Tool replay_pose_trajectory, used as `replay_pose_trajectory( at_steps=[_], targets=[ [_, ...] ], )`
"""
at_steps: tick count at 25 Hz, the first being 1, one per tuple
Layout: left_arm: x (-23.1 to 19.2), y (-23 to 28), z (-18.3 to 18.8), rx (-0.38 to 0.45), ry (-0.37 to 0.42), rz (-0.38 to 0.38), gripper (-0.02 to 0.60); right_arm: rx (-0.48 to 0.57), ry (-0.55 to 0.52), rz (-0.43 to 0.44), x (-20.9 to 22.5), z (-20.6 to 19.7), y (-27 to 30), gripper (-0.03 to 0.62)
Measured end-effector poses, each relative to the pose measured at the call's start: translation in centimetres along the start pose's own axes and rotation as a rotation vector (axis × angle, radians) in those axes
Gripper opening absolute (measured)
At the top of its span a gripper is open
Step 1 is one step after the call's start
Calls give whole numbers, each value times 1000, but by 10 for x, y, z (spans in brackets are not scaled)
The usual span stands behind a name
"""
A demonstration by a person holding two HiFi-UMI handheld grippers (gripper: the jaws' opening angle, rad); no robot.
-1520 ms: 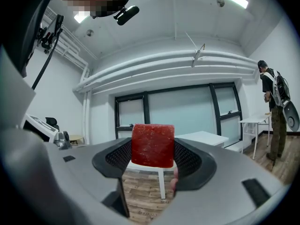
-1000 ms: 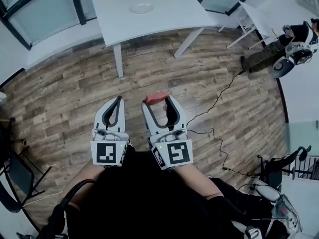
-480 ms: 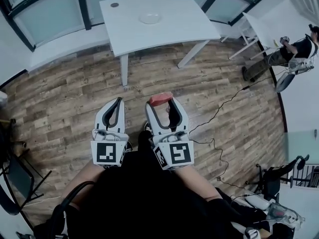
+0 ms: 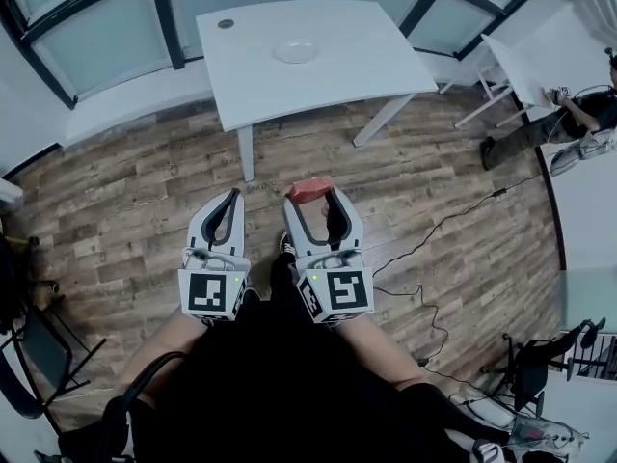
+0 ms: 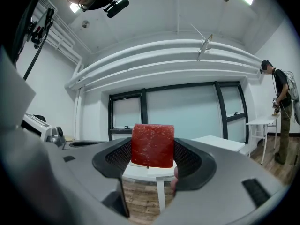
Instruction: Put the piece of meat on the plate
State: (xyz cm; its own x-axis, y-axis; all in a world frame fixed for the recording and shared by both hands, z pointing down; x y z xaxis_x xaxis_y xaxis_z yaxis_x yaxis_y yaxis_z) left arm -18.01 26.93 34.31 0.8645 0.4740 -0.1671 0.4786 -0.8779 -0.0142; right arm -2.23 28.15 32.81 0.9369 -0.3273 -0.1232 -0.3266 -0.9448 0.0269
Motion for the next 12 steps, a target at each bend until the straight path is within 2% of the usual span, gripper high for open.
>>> replay_pose_trajectory(
  at_steps=[12],
  targets=[
    [-8,121,6,-10,22,4,3,10,19,17,75,-5,92,281]
  ],
)
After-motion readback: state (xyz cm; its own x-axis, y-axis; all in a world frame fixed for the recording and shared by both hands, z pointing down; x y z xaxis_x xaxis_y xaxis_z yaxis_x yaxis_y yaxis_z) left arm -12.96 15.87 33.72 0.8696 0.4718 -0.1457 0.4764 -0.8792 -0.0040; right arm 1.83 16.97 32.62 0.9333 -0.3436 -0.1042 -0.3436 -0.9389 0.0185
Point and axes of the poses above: the fingertips, and each gripper's own axes: y forward along the fingers, x to its right, z out of its top, the point moved 6 cm from there along -y, backward along the fingers, and after that the axes turned 11 degrees about -y, right-handed, at the moved point
